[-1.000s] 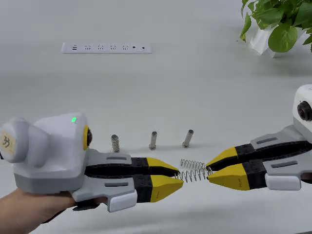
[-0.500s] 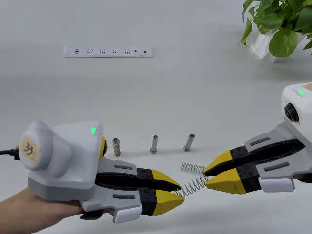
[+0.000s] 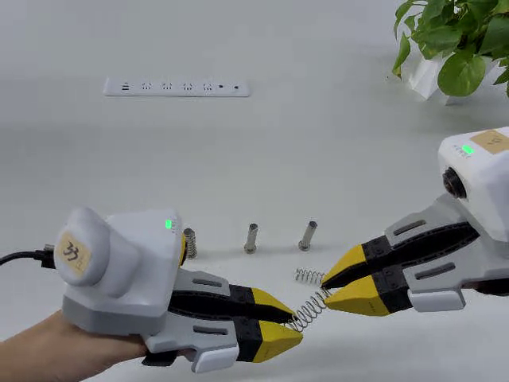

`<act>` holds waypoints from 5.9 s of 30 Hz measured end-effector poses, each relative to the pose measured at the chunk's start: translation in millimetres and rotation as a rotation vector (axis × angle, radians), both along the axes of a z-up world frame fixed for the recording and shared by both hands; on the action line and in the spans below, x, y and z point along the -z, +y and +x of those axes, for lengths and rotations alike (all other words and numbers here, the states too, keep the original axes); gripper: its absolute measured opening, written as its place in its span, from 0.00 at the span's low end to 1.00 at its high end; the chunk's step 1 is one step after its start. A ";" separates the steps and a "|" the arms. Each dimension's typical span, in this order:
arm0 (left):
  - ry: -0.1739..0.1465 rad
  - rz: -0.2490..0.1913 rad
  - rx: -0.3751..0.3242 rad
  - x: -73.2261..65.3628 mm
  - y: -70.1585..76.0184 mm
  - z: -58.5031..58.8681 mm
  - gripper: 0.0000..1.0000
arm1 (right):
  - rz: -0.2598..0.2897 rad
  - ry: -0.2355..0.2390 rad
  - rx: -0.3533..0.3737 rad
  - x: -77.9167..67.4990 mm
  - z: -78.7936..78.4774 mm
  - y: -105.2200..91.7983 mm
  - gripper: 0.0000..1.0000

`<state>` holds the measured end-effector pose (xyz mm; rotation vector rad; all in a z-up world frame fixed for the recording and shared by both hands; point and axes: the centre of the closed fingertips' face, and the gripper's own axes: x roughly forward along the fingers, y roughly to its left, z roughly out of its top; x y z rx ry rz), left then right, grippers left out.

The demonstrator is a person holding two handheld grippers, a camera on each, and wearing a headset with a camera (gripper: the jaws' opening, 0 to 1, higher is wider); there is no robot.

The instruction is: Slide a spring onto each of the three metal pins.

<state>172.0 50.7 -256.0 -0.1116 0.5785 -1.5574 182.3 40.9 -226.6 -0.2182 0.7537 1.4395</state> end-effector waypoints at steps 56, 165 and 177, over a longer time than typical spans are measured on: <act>-0.291 0.192 -0.114 29.4 0.4 23.9 0.06 | -0.269 -0.185 -0.196 24.3 12.4 10.3 0.26; -0.239 0.252 -0.576 52.0 108.3 57.4 0.99 | -0.521 -0.196 -0.333 64.0 29.7 -10.4 0.07; -0.232 0.256 -0.573 53.3 105.6 58.0 0.99 | -0.606 -0.297 -0.383 62.8 64.2 -3.6 0.07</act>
